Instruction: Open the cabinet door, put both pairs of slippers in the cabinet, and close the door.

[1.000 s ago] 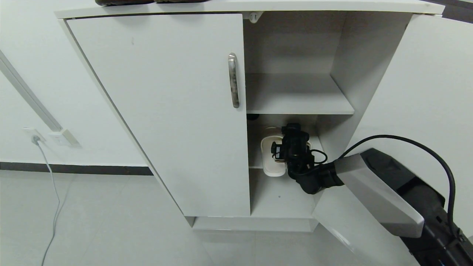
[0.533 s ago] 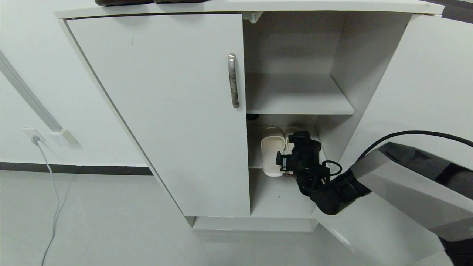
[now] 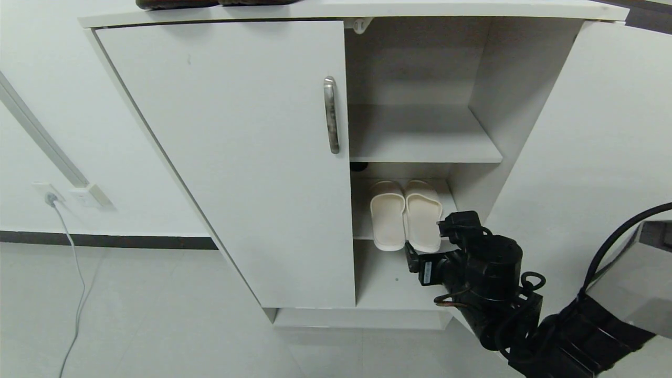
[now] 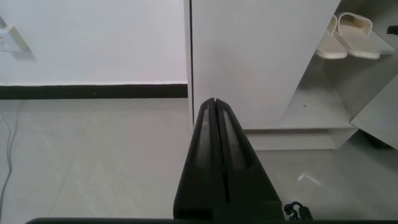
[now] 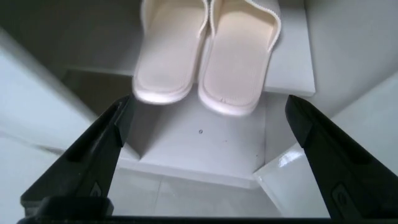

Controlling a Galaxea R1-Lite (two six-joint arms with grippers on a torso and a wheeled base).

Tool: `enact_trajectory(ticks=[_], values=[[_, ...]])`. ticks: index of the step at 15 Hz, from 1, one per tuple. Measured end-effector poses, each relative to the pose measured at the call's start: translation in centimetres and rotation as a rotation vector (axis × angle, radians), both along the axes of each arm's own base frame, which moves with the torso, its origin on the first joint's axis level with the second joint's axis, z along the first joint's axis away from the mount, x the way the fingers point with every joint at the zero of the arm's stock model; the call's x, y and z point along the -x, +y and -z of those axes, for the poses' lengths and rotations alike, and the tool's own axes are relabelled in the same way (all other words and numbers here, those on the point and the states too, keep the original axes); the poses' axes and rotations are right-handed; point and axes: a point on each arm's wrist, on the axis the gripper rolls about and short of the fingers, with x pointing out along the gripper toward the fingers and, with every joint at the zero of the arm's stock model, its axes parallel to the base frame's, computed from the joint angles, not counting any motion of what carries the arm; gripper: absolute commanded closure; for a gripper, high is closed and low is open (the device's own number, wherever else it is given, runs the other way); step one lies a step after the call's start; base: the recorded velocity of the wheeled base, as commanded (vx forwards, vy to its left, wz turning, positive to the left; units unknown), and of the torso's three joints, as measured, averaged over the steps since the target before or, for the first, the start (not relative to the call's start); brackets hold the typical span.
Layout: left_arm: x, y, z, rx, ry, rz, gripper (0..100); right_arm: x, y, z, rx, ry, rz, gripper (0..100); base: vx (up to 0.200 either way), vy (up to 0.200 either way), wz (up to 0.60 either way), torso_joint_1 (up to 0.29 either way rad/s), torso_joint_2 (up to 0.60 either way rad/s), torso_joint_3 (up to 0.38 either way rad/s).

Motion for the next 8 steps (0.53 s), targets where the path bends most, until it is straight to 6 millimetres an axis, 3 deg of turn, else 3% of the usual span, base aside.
enact_trajectory(ticks=[2, 8], values=[[0.0, 0.0, 0.0, 0.0, 0.0, 0.0, 100, 0.49, -0.18, -0.17, 0.0, 0.001, -0.006, 0, 0.0, 0.0, 0.0, 0.0, 0.0, 0.0], [0.0, 0.0, 0.0, 0.0, 0.0, 0.0, 100, 0.73, -0.16, -0.37, -0.001, -0.003, -0.01, 0, -0.2, 0.0, 0.0, 0.002, 0.0, 0.001]])
